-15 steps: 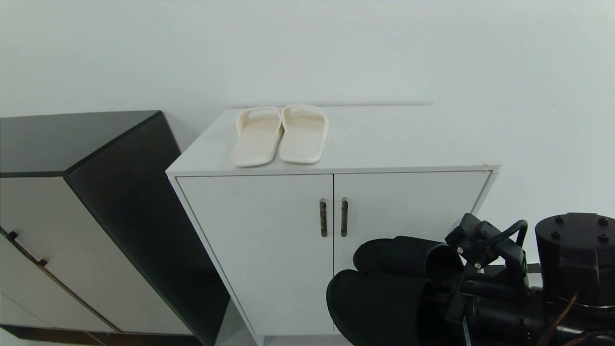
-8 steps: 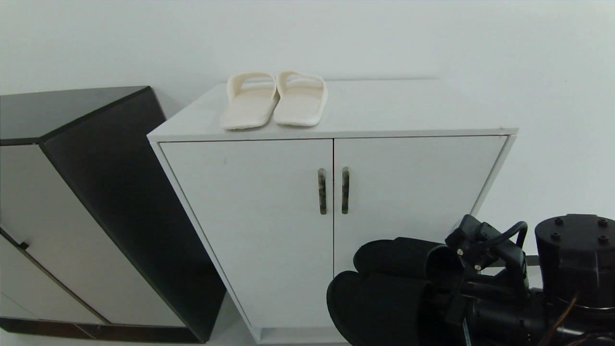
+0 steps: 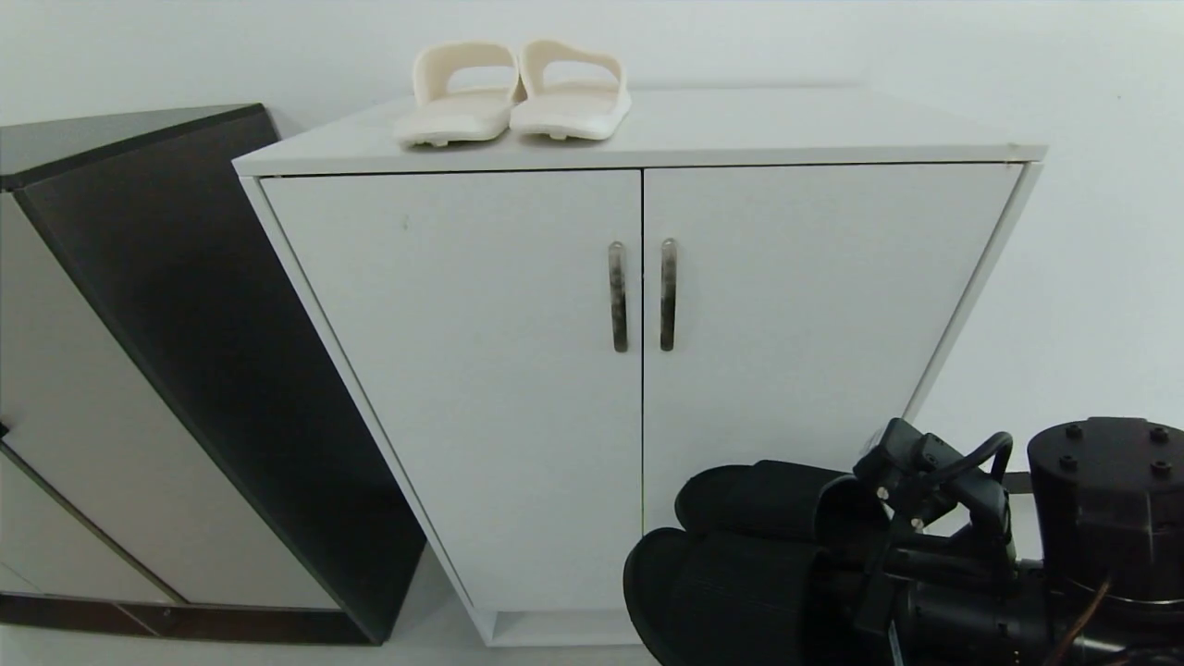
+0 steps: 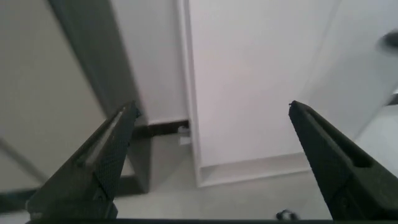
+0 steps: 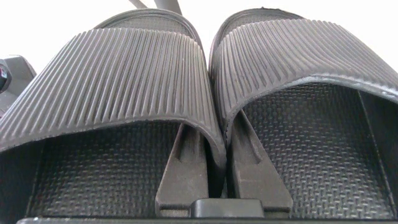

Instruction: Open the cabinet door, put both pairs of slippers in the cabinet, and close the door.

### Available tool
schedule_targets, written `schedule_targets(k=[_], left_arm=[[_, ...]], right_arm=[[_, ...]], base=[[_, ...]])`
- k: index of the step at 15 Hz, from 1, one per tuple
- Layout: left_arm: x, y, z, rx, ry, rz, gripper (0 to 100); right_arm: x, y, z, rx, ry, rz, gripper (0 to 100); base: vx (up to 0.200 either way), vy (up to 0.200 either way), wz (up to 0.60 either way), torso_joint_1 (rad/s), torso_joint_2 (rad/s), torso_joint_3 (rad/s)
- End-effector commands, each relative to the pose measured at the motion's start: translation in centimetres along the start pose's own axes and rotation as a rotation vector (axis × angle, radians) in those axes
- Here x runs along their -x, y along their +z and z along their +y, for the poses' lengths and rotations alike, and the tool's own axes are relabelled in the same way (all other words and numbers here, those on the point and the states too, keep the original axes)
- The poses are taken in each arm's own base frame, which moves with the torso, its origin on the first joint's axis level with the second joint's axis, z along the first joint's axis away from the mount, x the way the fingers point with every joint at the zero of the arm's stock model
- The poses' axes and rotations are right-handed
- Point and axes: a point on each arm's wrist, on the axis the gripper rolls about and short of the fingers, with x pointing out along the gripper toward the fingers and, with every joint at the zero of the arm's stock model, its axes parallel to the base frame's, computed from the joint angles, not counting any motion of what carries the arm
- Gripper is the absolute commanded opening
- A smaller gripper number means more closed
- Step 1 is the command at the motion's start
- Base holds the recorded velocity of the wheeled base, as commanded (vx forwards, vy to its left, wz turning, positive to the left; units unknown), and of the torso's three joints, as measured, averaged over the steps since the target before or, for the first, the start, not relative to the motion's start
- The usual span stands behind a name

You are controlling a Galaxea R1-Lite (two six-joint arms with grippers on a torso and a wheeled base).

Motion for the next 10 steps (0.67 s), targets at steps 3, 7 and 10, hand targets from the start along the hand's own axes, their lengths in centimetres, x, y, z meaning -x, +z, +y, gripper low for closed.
schedule_targets(k=[3,7,10], left_arm=[[-5.5,7.8,0.2,0.063,-0.324,0.103,100],[-10.2,9.2,-0.9,0.057,-0.554,0.130,100],[-12.5,10.1,-2.9,0.034,-0.681,0.160,100]], right_arm=[[-0.1,-0.2,0.1,0.000,0.004,0.009,0],[-0.1,-0.1,0.2,0.005,0.011,0.008,0],[-0.1,-0.2,0.5,0.010,0.022,0.009,0]], base=[[0.000,0.000,0.00,-0.027,0.38,0.351],[0.000,0.000,0.00,-0.001,0.08,0.075],[0.000,0.000,0.00,0.000,0.00,0.000]])
